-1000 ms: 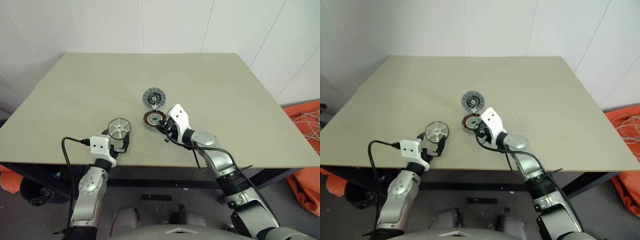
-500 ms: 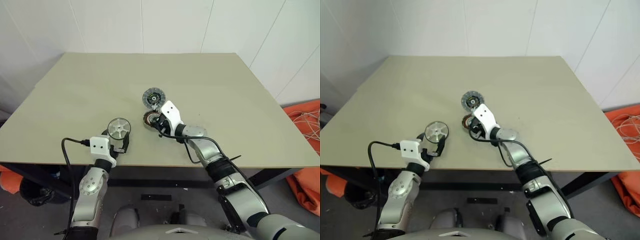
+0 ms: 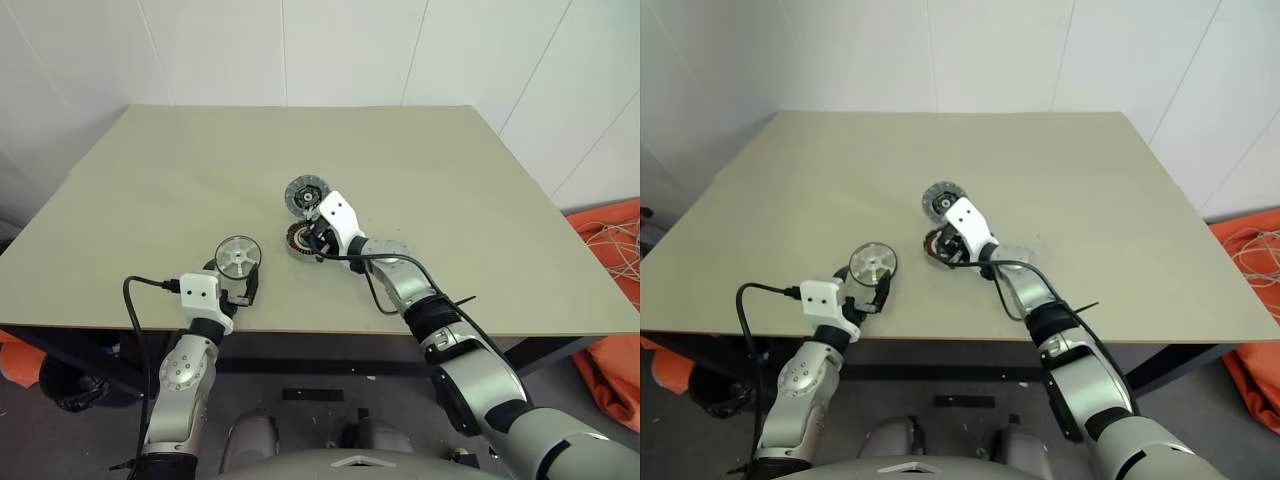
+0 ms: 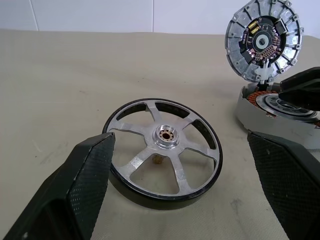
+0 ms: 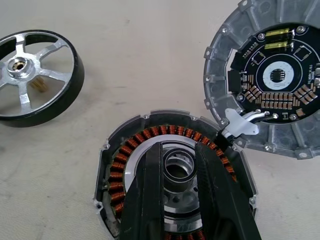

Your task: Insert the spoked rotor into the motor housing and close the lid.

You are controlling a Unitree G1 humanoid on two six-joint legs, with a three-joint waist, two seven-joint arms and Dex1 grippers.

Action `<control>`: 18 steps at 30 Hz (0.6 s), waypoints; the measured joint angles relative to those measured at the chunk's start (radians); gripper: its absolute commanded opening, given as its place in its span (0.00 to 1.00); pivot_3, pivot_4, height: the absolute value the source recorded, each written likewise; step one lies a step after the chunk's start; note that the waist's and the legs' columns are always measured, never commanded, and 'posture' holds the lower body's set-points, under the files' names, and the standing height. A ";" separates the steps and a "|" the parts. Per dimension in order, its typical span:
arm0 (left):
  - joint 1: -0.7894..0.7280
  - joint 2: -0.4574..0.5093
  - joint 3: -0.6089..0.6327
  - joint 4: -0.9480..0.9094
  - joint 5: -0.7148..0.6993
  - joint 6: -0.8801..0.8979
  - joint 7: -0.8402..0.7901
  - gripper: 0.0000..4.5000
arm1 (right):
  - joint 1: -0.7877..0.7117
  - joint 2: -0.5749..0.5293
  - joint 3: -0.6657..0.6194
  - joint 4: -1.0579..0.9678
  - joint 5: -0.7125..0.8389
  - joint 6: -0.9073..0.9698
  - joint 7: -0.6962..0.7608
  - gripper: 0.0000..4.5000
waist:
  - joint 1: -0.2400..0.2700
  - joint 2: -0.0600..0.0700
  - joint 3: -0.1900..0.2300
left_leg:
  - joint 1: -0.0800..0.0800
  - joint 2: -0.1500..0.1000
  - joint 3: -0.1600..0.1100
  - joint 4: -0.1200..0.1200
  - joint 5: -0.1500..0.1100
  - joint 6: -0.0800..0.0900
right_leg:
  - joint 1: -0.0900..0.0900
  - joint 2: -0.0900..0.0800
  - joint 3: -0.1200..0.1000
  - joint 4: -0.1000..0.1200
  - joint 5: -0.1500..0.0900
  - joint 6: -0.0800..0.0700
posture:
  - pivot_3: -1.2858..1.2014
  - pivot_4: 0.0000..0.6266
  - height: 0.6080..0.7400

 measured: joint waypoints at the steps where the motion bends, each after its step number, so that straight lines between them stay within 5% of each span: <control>1: 0.000 0.000 0.000 0.000 0.000 0.000 0.002 1.00 | 0.000 0.000 0.000 0.003 -0.001 -0.002 0.001 0.13 | 0.000 0.000 0.000 | 0.000 0.000 0.000 0.000 0.000 0.000 | 0.000 0.000 0.000 0.000 0.000 0.000 | 0.52 0.00 1.00; 10: 0.000 0.000 0.000 0.000 0.000 0.000 0.007 1.00 | -0.003 0.001 -0.007 0.011 -0.004 -0.008 0.011 0.13 | 0.000 0.000 0.000 | 0.000 0.000 0.000 0.000 0.000 0.000 | 0.000 0.000 0.000 0.000 0.000 0.000 | 0.52 0.00 1.00; 18: 0.000 0.000 0.000 0.000 0.000 0.000 0.007 1.00 | -0.007 0.003 -0.018 0.012 -0.004 -0.008 0.012 0.74 | 0.000 0.000 0.000 | 0.000 0.000 0.000 0.000 0.000 0.000 | 0.000 0.000 0.000 0.000 0.000 0.000 | 0.52 0.00 1.00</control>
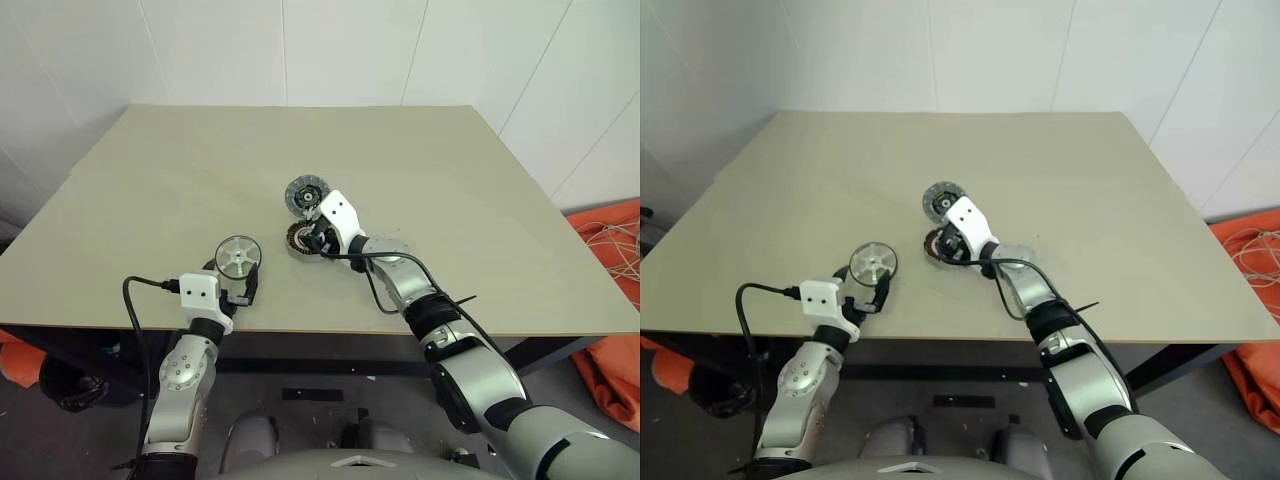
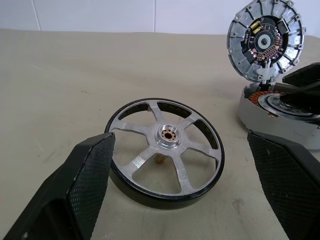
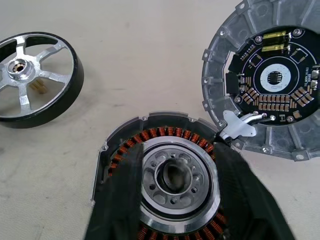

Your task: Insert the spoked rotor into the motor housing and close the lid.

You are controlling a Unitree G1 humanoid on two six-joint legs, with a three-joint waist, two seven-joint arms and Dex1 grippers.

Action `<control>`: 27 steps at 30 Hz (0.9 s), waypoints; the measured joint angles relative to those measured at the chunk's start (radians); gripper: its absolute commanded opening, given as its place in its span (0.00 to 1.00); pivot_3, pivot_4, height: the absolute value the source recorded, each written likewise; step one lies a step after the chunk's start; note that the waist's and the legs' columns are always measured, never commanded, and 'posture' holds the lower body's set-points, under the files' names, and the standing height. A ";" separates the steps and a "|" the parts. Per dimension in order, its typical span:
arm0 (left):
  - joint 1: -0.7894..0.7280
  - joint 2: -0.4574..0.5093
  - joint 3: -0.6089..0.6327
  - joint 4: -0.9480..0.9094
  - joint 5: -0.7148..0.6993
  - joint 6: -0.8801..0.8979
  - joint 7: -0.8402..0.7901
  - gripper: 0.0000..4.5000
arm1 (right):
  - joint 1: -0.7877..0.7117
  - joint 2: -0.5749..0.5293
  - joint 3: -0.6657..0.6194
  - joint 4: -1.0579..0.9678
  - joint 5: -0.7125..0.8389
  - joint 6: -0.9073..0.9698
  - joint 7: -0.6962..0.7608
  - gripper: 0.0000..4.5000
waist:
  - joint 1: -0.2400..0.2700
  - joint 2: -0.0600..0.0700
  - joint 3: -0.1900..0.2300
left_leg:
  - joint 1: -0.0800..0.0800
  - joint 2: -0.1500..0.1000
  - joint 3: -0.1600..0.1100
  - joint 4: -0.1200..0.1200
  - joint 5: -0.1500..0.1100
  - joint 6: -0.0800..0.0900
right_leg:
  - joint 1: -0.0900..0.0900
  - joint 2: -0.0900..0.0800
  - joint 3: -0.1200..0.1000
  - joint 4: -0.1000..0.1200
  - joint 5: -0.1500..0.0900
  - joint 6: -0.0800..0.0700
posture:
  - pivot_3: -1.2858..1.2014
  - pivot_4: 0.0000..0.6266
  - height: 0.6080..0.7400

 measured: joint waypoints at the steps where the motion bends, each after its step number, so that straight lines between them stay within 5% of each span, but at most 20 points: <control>1: 0.000 0.000 0.000 0.000 0.000 0.000 0.000 1.00 | 0.000 0.000 0.000 0.000 0.000 0.000 0.000 0.81 | 0.000 0.000 0.000 | 0.000 0.000 0.000 0.000 0.000 0.000 | 0.000 0.000 0.000 0.000 0.000 0.000 | 0.52 0.00 1.00; 3: 0.000 0.000 0.000 0.000 0.000 0.000 0.000 1.00 | 0.000 0.001 -0.001 0.000 -0.002 -0.004 -0.005 0.96 | 0.000 0.000 0.000 | 0.000 0.000 0.000 0.000 0.000 0.000 | 0.000 0.000 0.000 0.000 0.000 0.000 | 0.52 0.00 1.00; 6: 0.000 0.000 0.000 0.000 0.000 0.000 0.000 1.00 | -0.004 0.005 -0.016 -0.002 0.001 -0.004 -0.005 0.96 | 0.000 0.000 0.000 | 0.000 0.000 0.000 0.000 0.000 0.000 | 0.000 0.000 0.000 0.000 0.000 0.000 | 0.52 0.00 1.00; 9: 0.001 0.000 0.000 0.000 0.000 0.000 0.001 1.00 | -0.006 0.006 -0.032 -0.026 0.015 0.009 0.000 0.82 | 0.000 0.000 0.000 | 0.000 0.000 0.000 0.000 0.000 0.000 | 0.000 0.000 0.000 0.000 0.000 0.000 | 0.52 0.00 1.00; 19: 0.001 -0.001 0.000 0.002 0.001 -0.001 0.000 1.00 | 0.020 0.009 -0.047 -0.178 0.025 0.084 0.018 0.04 | 0.000 0.000 0.000 | 0.000 0.000 0.000 0.000 0.000 0.000 | 0.000 0.000 0.000 0.000 0.000 0.000 | 0.52 0.00 1.00; 27: -0.002 -0.002 -0.001 0.004 0.001 -0.001 0.001 1.00 | 0.062 0.007 -0.013 -0.223 0.008 0.142 0.021 0.01 | 0.000 0.000 0.000 | 0.000 0.000 0.000 0.000 0.000 0.000 | 0.000 0.000 0.000 0.000 0.000 0.000 | 0.52 0.00 1.00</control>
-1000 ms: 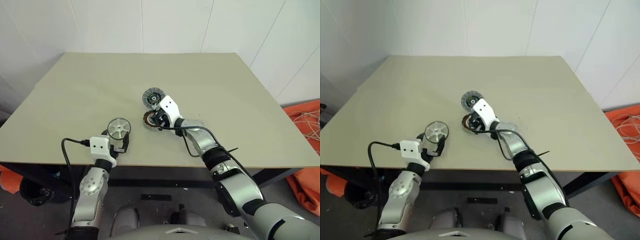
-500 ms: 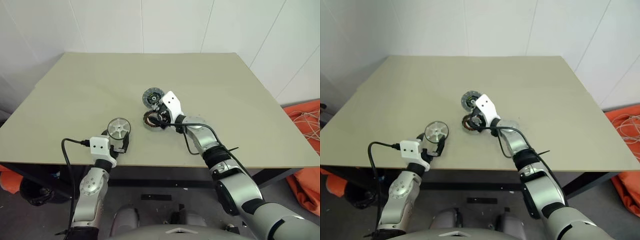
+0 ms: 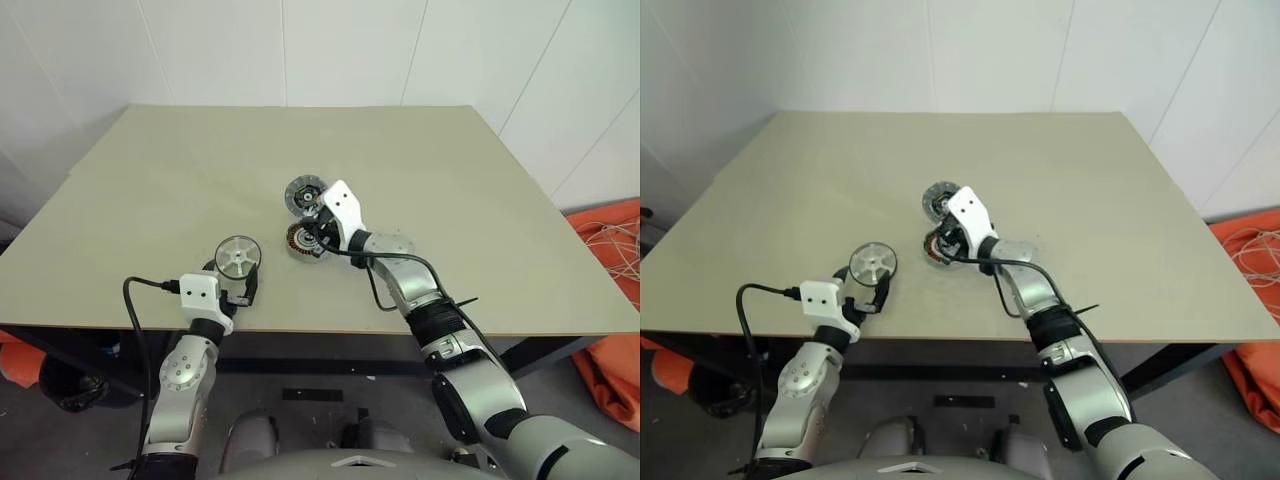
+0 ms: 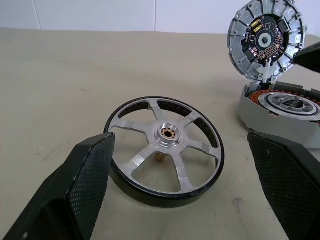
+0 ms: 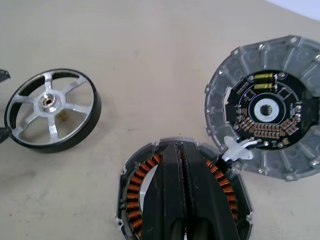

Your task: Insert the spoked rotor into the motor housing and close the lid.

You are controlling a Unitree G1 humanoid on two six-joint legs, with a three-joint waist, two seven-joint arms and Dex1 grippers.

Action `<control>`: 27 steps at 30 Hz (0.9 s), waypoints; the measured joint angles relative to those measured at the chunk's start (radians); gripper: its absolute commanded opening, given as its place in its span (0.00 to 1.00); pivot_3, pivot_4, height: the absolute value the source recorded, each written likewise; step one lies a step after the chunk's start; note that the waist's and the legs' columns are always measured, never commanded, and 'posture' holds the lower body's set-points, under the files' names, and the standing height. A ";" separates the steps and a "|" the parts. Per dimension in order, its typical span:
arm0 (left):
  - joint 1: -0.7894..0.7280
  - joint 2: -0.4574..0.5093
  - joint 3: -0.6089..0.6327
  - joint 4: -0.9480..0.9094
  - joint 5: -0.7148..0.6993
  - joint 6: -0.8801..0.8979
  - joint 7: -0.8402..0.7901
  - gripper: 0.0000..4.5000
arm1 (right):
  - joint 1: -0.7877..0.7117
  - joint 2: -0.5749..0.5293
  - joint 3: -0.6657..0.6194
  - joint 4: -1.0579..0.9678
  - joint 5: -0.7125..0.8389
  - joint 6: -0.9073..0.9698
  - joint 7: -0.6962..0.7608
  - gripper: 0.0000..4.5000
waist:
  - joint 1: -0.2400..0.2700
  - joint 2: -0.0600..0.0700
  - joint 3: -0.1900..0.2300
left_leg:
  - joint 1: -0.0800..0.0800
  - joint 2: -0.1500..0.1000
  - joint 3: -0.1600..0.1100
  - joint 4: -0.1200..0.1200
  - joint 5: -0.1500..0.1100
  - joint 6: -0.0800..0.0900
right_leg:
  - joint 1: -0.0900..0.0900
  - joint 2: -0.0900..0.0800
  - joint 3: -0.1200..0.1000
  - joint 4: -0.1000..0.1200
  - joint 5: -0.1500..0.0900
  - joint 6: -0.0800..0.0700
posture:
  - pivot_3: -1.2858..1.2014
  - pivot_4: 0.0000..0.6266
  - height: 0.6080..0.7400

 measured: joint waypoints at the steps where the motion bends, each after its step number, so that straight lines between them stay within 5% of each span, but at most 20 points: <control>1: -0.001 0.000 0.000 0.000 0.000 0.000 0.000 1.00 | 0.000 -0.001 0.002 0.000 -0.002 0.002 0.001 0.01 | 0.000 0.000 0.000 | 0.000 0.000 0.000 0.000 0.000 0.000 | 0.000 0.000 0.000 0.000 0.000 0.000 | 0.52 0.00 1.00; 27: -0.009 0.000 0.000 0.007 0.001 0.000 0.004 1.00 | -0.047 -0.005 0.015 0.121 -0.046 -0.011 -0.040 0.01 | 0.000 0.000 0.000 | 0.000 0.000 0.000 0.000 0.000 0.000 | 0.000 0.000 0.000 0.000 0.000 0.000 | 0.52 0.00 1.00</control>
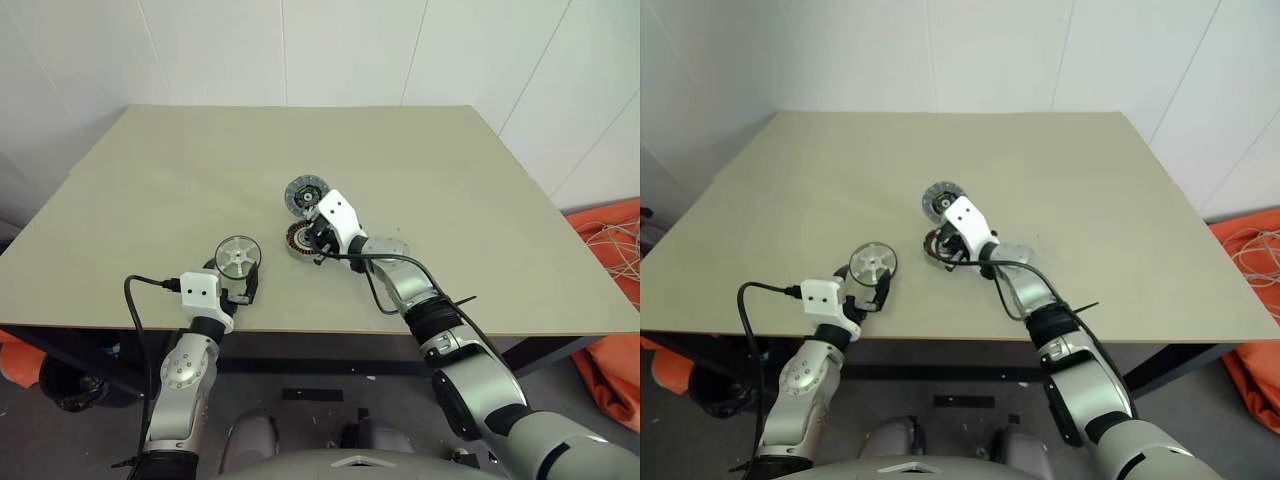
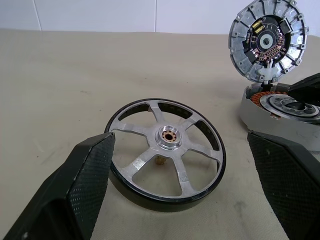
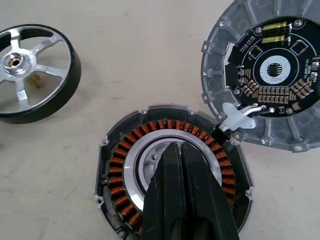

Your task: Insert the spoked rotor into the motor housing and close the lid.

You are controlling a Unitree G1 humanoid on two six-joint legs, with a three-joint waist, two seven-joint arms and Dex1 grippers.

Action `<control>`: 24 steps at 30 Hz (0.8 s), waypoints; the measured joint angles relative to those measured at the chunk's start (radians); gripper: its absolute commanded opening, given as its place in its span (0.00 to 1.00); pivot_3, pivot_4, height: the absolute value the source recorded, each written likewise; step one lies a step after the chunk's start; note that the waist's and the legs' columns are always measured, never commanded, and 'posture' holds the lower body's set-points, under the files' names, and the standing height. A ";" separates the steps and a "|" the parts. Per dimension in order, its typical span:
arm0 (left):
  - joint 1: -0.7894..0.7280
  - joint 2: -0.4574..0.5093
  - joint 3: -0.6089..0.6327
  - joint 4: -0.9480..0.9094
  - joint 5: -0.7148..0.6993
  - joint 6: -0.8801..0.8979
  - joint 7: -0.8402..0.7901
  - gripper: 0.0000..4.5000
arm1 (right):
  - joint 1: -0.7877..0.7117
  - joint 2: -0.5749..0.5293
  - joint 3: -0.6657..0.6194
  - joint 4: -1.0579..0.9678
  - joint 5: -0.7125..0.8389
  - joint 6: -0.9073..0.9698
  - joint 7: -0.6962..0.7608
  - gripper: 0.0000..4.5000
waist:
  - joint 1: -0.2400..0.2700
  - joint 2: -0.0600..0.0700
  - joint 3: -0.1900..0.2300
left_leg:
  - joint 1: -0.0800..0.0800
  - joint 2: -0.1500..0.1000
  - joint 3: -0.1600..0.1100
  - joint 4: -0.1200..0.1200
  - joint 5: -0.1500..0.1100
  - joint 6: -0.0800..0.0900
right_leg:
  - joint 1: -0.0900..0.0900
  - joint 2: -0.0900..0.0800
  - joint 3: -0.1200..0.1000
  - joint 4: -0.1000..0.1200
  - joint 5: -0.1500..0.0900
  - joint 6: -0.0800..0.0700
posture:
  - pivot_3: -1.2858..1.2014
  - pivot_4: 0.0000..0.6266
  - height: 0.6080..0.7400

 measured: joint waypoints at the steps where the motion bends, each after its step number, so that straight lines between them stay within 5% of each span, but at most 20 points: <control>1: 0.000 0.000 0.000 0.000 0.000 0.000 0.000 1.00 | -0.004 0.000 0.000 0.008 -0.001 -0.003 -0.003 0.01 | 0.000 0.000 0.000 | 0.000 0.000 0.000 0.000 0.000 0.000 | 0.000 0.000 0.000 0.000 0.000 0.000 | 0.52 0.00 1.00; 24: 0.000 -0.003 0.000 0.001 0.002 -0.001 0.001 1.00 | 0.061 -0.040 0.024 -0.093 -0.001 0.038 0.077 0.01 | 0.000 0.000 0.000 | 0.000 0.000 0.000 0.000 0.000 0.000 | 0.000 0.000 0.000 0.000 0.000 0.000 | 0.52 0.00 1.00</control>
